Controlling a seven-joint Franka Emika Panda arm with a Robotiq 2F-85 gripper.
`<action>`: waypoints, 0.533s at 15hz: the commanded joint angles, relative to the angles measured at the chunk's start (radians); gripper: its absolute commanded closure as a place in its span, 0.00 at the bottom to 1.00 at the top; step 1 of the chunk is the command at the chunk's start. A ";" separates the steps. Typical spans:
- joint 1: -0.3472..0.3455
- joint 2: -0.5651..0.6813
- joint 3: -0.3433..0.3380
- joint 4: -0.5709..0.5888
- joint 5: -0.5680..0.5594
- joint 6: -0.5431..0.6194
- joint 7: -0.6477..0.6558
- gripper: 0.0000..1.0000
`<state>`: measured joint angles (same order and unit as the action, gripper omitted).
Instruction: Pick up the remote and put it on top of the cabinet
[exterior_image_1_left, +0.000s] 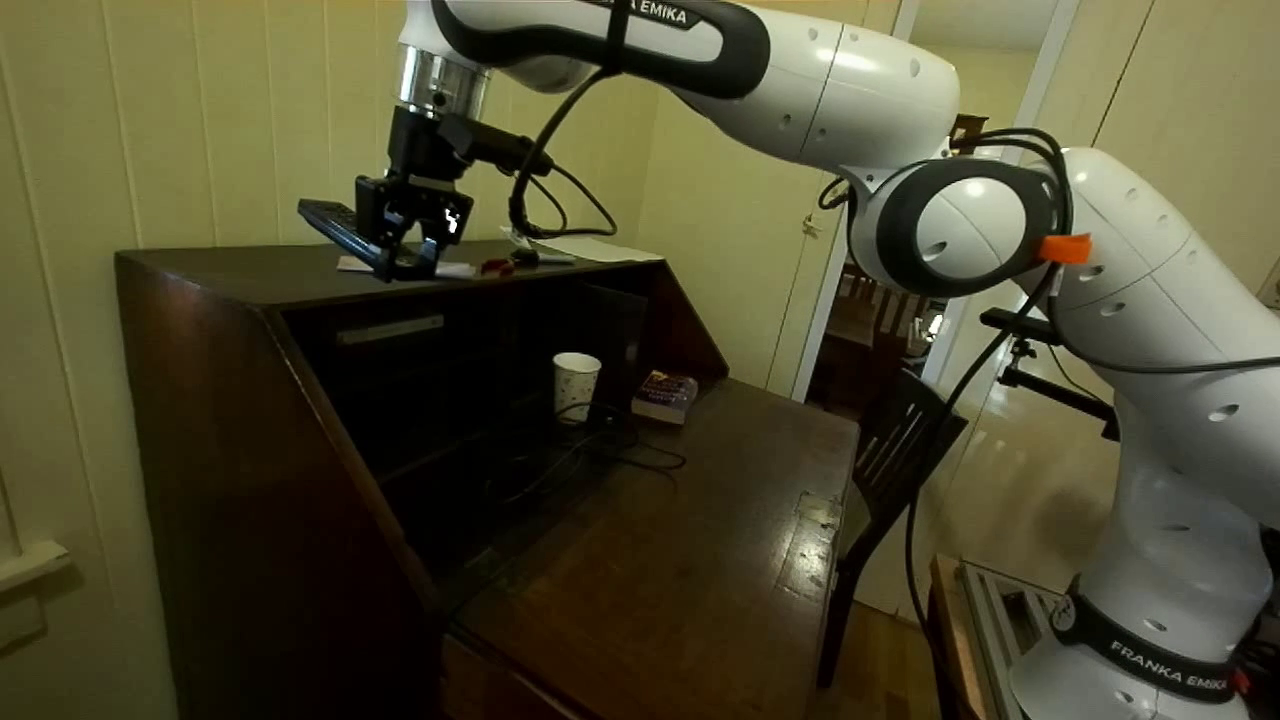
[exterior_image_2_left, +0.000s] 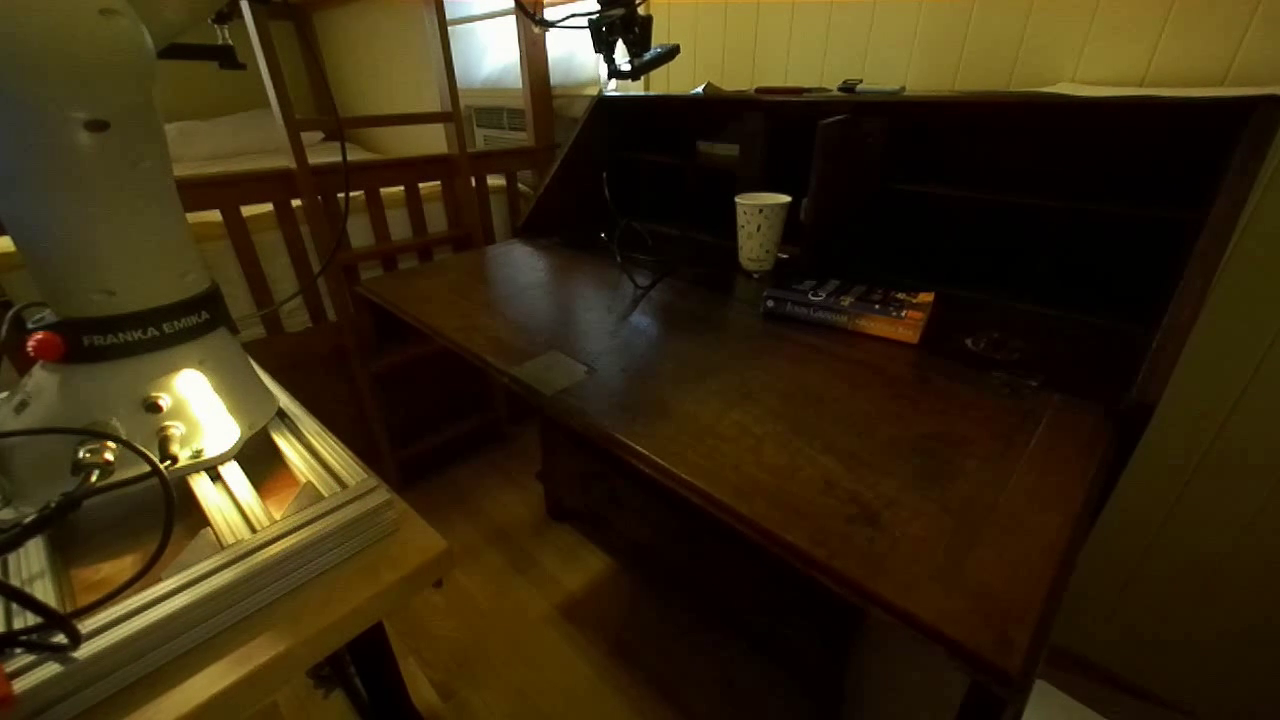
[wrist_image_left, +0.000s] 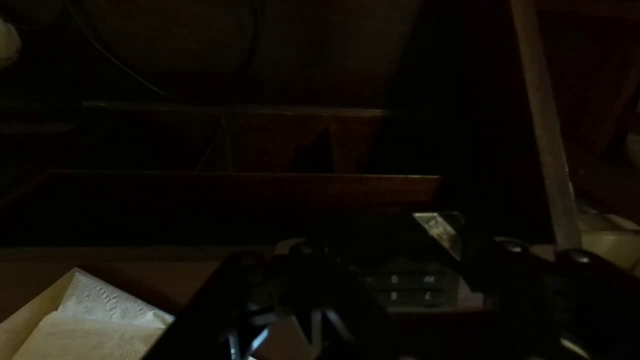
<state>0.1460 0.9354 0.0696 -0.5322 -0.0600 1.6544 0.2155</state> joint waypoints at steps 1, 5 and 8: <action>-0.010 0.021 0.011 0.058 0.024 -0.030 0.025 0.64; -0.006 0.027 -0.014 0.060 -0.008 -0.013 0.037 0.64; 0.001 0.035 -0.033 0.063 -0.035 0.014 0.002 0.64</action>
<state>0.1378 0.9377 0.0553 -0.5301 -0.0673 1.6563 0.2339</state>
